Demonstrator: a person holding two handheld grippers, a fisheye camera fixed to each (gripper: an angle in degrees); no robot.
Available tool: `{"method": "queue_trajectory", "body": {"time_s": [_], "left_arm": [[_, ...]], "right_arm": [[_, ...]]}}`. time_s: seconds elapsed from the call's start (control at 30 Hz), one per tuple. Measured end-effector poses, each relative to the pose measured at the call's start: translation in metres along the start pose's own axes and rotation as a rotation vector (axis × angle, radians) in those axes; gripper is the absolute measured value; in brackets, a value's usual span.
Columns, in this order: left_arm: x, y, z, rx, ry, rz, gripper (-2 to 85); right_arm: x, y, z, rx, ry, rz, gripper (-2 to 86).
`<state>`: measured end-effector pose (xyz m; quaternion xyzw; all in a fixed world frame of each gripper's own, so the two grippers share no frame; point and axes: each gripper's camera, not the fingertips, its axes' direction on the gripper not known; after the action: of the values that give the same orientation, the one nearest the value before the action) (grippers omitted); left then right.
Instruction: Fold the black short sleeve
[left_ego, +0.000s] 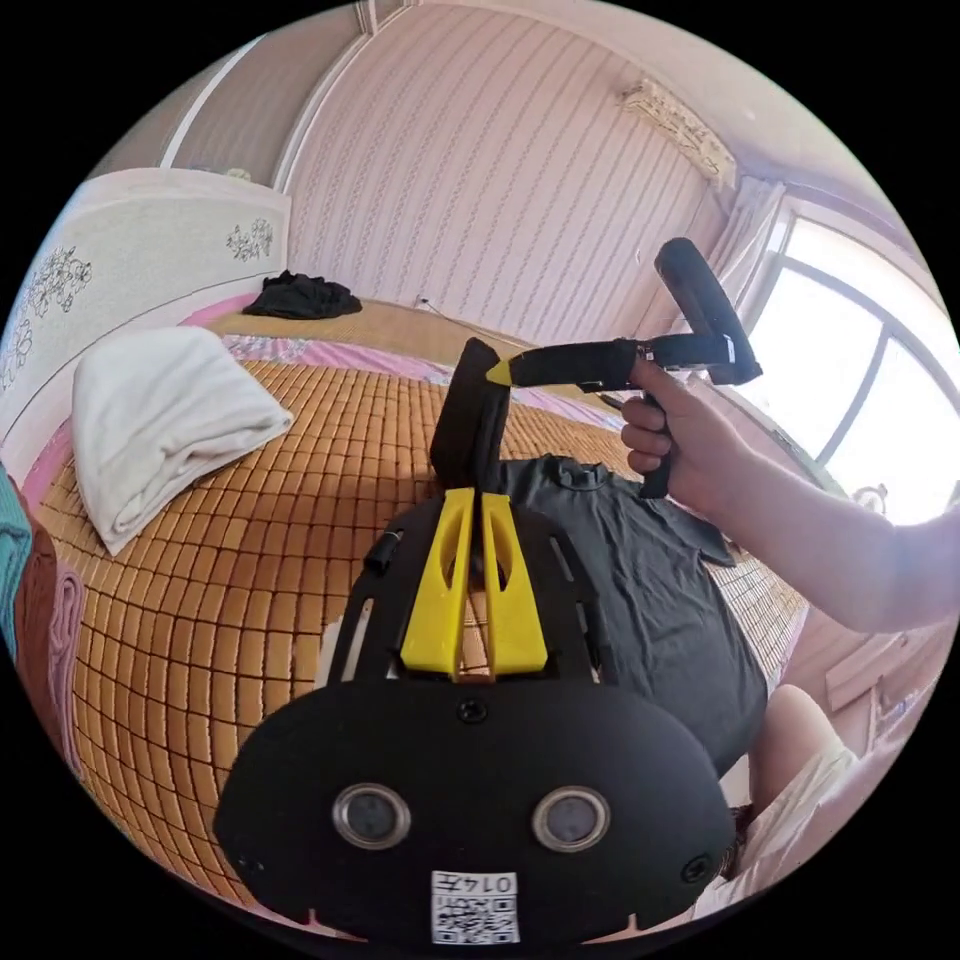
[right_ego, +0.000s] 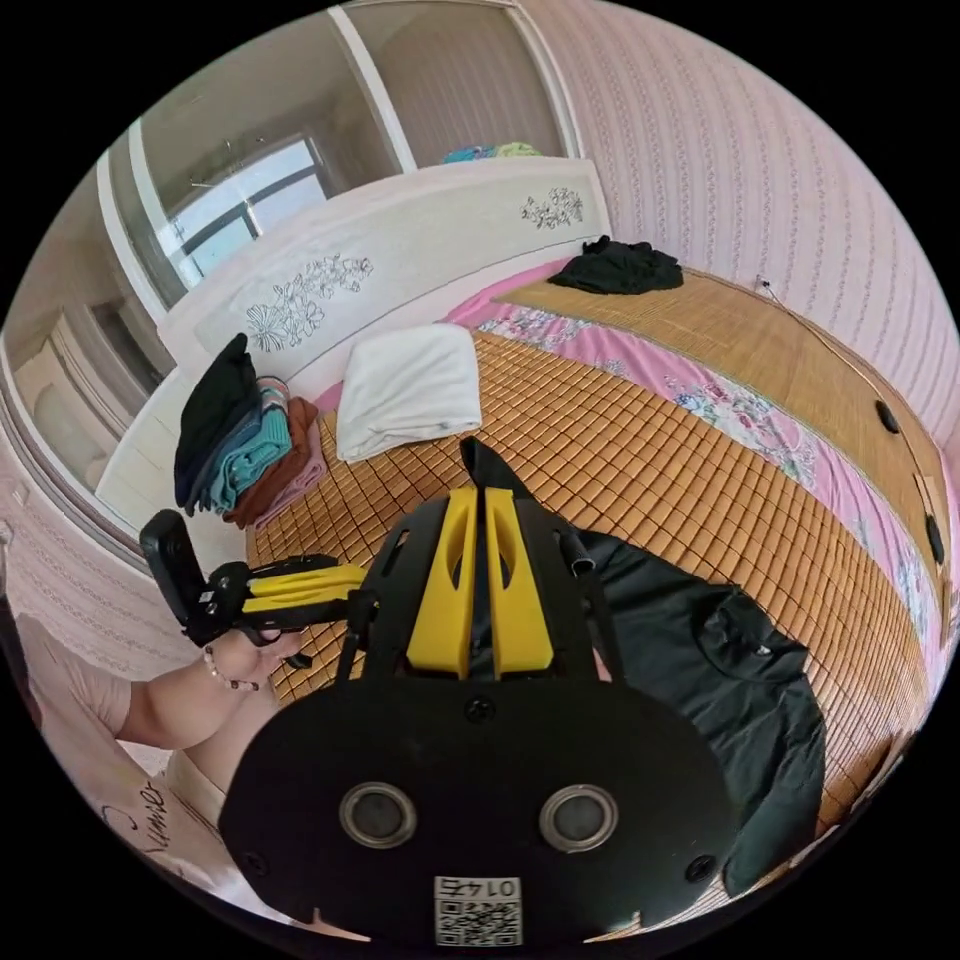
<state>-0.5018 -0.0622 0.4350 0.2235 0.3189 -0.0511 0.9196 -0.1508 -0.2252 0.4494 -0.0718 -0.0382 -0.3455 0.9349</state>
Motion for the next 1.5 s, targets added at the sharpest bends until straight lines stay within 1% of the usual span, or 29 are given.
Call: {"method": "queue_trajectory", "body": {"time_s": [0.03,0.07,0.1,0.13,0.17,0.2,0.23,0.27,0.33,0.43,0.5,0.57,0.7,0.8,0.87,0.9,0.93,1.0,1.07,1.17,1.2,1.23,1.27,1.33,1.5], "left_arm": [[0.024,-0.001,0.006,0.001,0.097,0.037,-0.7],[0.036,0.001,0.011,-0.003,0.14,0.053,-0.5],[0.058,0.007,0.023,-0.027,0.209,0.078,-0.2],[0.076,0.018,0.04,-0.084,0.256,0.091,0.5],[0.083,0.025,0.05,-0.121,0.277,0.101,0.9],[0.089,0.04,0.072,-0.204,0.3,0.095,2.7],[0.089,0.056,0.091,-0.289,0.315,0.065,4.0],[0.087,0.063,0.099,-0.326,0.324,0.054,4.4],[0.08,0.084,0.115,-0.389,0.295,0.029,5.0],[0.074,0.089,0.126,-0.407,0.22,0.036,4.9],[0.077,0.085,0.138,-0.416,0.221,0.046,4.9],[0.091,0.081,0.156,-0.429,0.222,0.08,4.9],[0.141,0.085,0.221,-0.51,0.24,0.151,6.4],[0.168,0.091,0.269,-0.574,0.269,0.167,8.0],[0.18,0.097,0.292,-0.619,0.225,0.199,7.1],[0.185,0.103,0.307,-0.661,0.175,0.223,5.2],[0.187,0.106,0.313,-0.654,0.164,0.233,2.4],[0.192,0.11,0.321,-0.692,0.182,0.254,0.3],[0.198,0.117,0.329,-0.706,0.163,0.284,-0.2],[0.204,0.127,0.345,-0.715,0.171,0.282,0.9],[0.206,0.129,0.35,-0.724,0.192,0.273,2.5],[0.208,0.13,0.352,-0.726,0.21,0.263,4.9],[0.21,0.13,0.35,-0.713,0.219,0.266,5.1],[0.222,0.127,0.338,-0.643,0.239,0.309,5.4],[0.251,0.112,0.357,-0.624,0.243,0.437,5.1]], "right_arm": [[0.016,0.033,-0.025,0.009,0.006,0.054,1.0],[0.024,0.051,-0.035,0.003,0.018,0.083,1.4],[0.039,0.087,-0.047,-0.019,0.065,0.148,2.1],[0.053,0.125,-0.052,-0.061,0.125,0.202,3.5],[0.061,0.143,-0.051,-0.097,0.149,0.232,4.2],[0.075,0.174,-0.049,-0.187,0.182,0.306,6.9],[0.087,0.199,-0.047,-0.25,0.187,0.358,8.7],[0.091,0.209,-0.047,-0.266,0.181,0.377,9.3],[0.1,0.231,-0.047,-0.273,0.176,0.404,9.8],[0.105,0.232,-0.037,-0.248,0.181,0.372,9.6],[0.108,0.228,-0.025,-0.255,0.207,0.343,9.5],[0.114,0.228,-0.01,-0.278,0.232,0.333,9.4],[0.131,0.241,0.016,-0.311,0.249,0.376,9.3],[0.14,0.254,0.026,-0.327,0.285,0.388,7.8],[0.146,0.263,0.035,-0.371,0.302,0.384,6.7],[0.148,0.268,0.037,-0.367,0.309,0.374,6.1],[0.15,0.274,0.039,-0.371,0.304,0.369,5.6],[0.155,0.284,0.04,-0.367,0.286,0.37,5.2],[0.159,0.295,0.042,-0.355,0.276,0.37,4.9],[0.164,0.314,0.043,-0.327,0.256,0.392,4.5],[0.165,0.323,0.04,-0.324,0.253,0.415,3.8],[0.164,0.336,0.03,-0.287,0.263,0.427,2.7],[0.163,0.344,0.022,-0.254,0.269,0.433,2.6],[0.165,0.387,-0.011,-0.128,0.307,0.492,2.1],[0.2,0.487,-0.067,-0.001,0.46,0.698,4.2]]}}
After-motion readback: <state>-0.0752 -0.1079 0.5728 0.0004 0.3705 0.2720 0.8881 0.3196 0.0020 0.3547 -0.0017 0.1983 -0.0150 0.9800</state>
